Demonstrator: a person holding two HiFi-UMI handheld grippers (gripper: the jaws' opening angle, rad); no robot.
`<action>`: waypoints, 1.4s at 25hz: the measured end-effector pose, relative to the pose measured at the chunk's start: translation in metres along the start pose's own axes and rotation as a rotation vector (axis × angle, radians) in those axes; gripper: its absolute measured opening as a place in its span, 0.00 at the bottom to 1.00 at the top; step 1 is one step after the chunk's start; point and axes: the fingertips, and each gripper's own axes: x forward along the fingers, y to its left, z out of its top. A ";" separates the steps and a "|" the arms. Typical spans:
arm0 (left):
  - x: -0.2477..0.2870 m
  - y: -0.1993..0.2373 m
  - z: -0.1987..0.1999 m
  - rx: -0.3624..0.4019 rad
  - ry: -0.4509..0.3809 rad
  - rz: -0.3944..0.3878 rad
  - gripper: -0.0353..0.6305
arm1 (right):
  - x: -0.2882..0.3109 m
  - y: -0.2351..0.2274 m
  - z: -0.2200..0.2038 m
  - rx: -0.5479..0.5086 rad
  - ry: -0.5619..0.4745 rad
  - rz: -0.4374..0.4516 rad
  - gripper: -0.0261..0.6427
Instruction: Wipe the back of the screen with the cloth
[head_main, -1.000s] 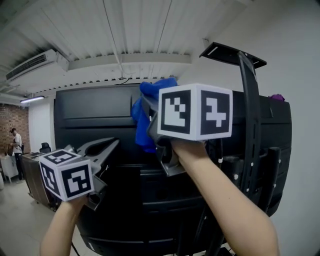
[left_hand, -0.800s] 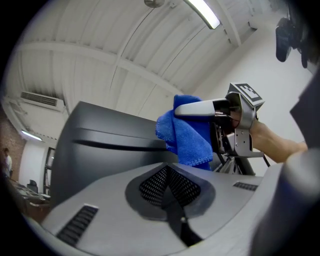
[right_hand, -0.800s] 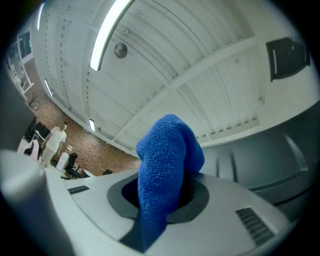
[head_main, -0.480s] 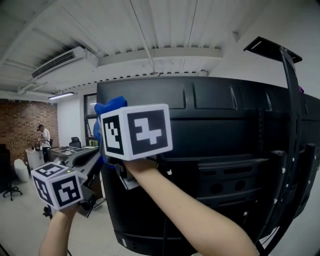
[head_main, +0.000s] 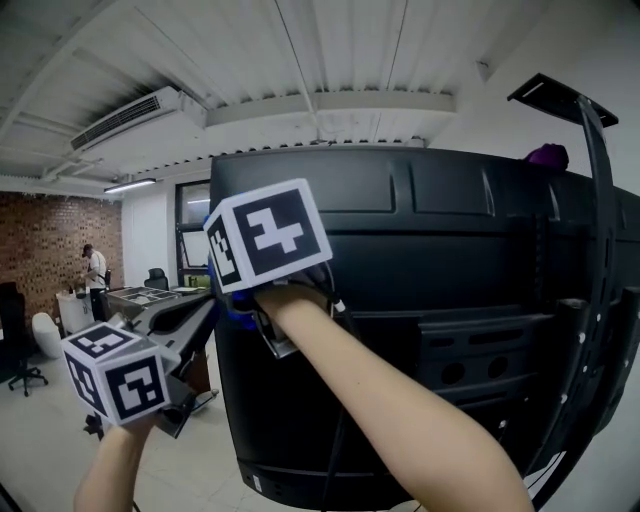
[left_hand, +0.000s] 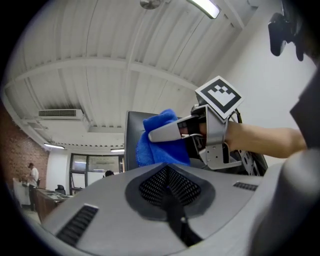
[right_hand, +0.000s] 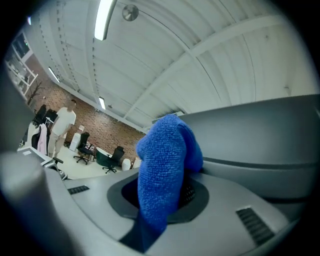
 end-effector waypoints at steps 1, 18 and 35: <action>0.004 -0.006 0.002 -0.001 -0.007 -0.014 0.06 | -0.005 -0.004 -0.003 -0.017 0.025 -0.005 0.11; 0.100 -0.156 0.024 -0.034 -0.091 -0.288 0.06 | -0.164 -0.135 -0.040 -0.066 0.164 -0.244 0.11; 0.137 -0.206 0.016 -0.080 -0.097 -0.378 0.06 | -0.273 -0.220 -0.068 -0.013 0.247 -0.540 0.11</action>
